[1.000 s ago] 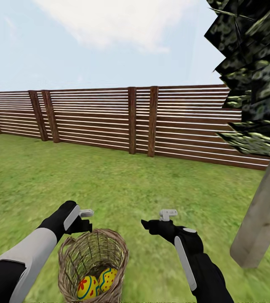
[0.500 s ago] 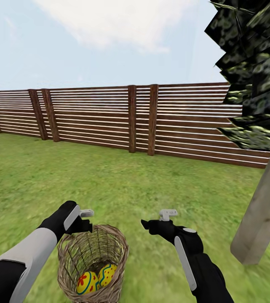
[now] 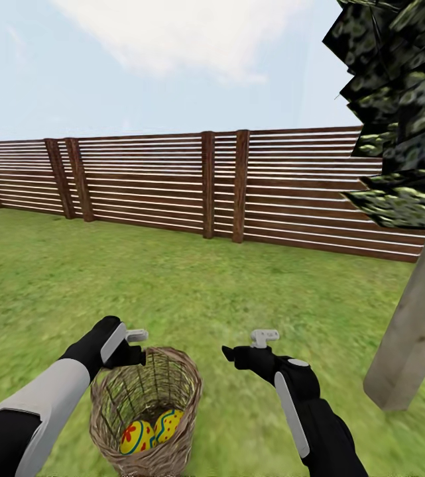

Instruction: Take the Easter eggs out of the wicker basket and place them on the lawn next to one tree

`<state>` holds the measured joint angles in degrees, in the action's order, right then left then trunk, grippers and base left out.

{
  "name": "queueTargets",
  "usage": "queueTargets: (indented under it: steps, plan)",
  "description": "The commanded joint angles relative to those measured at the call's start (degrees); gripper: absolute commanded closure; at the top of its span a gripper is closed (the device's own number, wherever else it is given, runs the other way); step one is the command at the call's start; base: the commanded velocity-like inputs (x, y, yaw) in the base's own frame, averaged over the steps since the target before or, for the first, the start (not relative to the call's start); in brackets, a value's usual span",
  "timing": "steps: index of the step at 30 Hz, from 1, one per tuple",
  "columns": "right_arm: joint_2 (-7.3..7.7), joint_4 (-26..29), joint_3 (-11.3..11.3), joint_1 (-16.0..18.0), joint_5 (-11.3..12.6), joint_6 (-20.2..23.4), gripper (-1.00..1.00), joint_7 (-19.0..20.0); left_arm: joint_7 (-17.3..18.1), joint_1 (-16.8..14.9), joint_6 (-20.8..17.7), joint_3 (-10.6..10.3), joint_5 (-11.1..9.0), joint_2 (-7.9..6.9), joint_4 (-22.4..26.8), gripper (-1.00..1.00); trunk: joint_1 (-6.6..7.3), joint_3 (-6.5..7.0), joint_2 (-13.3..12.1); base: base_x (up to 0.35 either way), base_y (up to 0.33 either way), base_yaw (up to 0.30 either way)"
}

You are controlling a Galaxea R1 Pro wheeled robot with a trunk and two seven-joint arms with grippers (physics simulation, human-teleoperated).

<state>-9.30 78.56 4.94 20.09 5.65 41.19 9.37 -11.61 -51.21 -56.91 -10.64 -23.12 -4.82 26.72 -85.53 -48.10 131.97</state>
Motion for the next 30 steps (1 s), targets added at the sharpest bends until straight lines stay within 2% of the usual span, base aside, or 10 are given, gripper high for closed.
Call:
queueTargets:
  steps: [1, 28, 30]
  plan:
    - [-0.01, 0.05, -0.05, 0.03, 0.53, 0.3, -1.0, -0.15, -0.43, -0.03, 0.04, -0.43, -0.63, -0.08, 0.08, -1.0, -0.21, -0.25, 0.44, 0.0, 0.0, 0.0]
    - [-0.02, 0.06, -0.04, 0.03, 0.56, 0.3, -1.0, -0.14, -0.08, -0.03, 1.24, -0.52, -0.61, -0.01, 0.15, -1.0, -6.14, -5.09, 11.27, 0.0, 0.0, 0.0]
    - [-0.03, 0.07, -0.01, 0.03, 0.53, 0.3, -1.0, -0.14, 0.1, -0.03, 1.23, -0.52, -0.61, -0.01, 0.16, -1.0, -6.2, -5.54, 11.3, 0.0, 0.0, 0.0]
